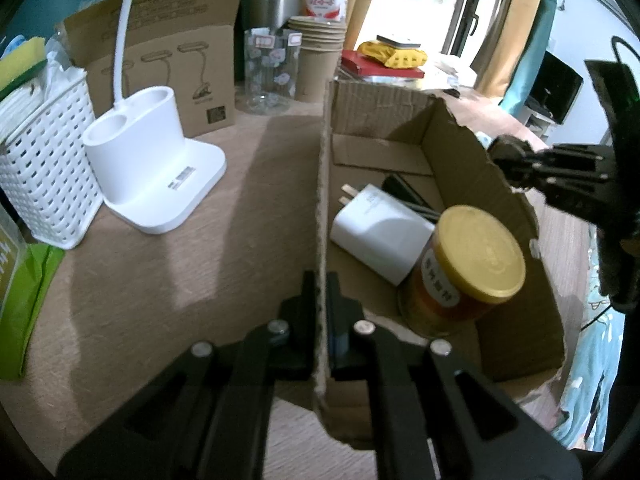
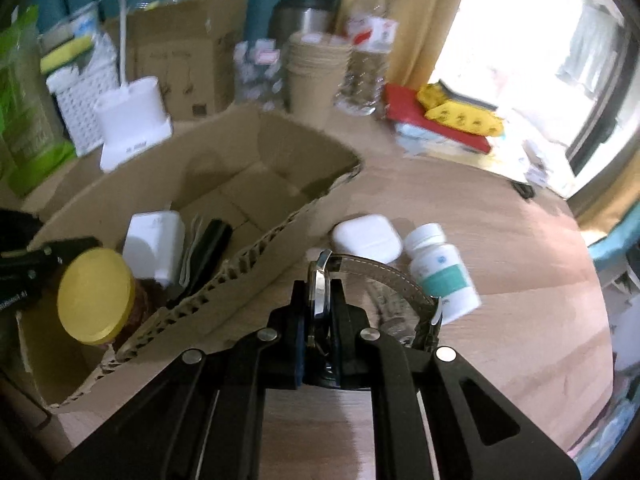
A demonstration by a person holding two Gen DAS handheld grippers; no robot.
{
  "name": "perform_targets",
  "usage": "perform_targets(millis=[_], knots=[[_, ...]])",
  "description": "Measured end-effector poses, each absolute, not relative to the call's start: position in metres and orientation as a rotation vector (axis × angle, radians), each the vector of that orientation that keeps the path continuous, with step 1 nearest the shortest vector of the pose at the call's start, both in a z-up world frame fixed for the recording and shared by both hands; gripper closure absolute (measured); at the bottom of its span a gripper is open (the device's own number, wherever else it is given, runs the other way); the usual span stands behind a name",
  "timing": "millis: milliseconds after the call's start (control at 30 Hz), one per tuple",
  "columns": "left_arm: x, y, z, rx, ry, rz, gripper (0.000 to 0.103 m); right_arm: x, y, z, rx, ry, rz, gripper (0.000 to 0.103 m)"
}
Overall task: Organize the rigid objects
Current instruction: 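Grasp the wristwatch by its strap with the right gripper and lift it, then carry the watch into the box and open the right gripper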
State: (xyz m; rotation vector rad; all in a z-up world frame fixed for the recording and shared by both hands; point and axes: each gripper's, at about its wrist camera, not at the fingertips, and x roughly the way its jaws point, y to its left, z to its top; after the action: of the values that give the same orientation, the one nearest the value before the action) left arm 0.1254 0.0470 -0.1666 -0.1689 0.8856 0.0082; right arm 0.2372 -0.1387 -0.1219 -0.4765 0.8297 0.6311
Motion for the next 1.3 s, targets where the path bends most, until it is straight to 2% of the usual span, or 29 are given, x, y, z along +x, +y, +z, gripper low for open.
perform_targets(millis=[733,1300], knots=[[0.125,0.047,-0.164,-0.174,0.881,-0.001,0.099,0.228,-0.125,-0.067,-0.364,0.683,0.611,0.092],[0.123,0.048,-0.165,-0.183,0.877,-0.009,0.099,0.242,-0.069,-0.077,-0.388,0.684,0.702,0.092]])
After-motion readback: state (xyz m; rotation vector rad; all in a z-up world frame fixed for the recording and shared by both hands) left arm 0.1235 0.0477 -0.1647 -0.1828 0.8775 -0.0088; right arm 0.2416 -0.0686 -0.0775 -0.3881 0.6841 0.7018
